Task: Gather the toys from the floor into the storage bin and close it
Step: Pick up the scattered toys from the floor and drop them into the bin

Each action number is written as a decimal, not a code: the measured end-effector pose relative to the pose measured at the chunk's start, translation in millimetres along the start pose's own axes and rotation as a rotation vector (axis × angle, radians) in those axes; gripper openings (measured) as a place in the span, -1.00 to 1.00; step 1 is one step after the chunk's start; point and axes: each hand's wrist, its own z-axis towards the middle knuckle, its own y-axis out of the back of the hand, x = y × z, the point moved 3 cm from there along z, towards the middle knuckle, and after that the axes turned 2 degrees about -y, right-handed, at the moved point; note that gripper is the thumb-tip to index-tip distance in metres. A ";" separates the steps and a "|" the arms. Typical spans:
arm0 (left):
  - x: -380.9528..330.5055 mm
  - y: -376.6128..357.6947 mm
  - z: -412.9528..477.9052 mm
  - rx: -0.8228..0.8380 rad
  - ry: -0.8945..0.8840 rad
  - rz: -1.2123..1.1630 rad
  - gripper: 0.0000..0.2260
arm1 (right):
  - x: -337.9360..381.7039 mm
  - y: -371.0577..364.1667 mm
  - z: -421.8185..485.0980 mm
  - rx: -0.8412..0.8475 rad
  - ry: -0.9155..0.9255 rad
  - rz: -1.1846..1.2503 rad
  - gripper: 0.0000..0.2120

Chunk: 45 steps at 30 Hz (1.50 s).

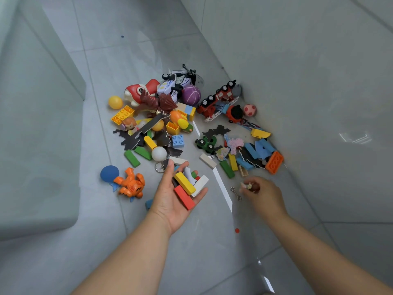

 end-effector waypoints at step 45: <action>10.0 3.6 1.5 0.000 0.055 0.087 -0.73 | -12.3 -28.6 -12.5 0.098 -0.023 0.014 -0.88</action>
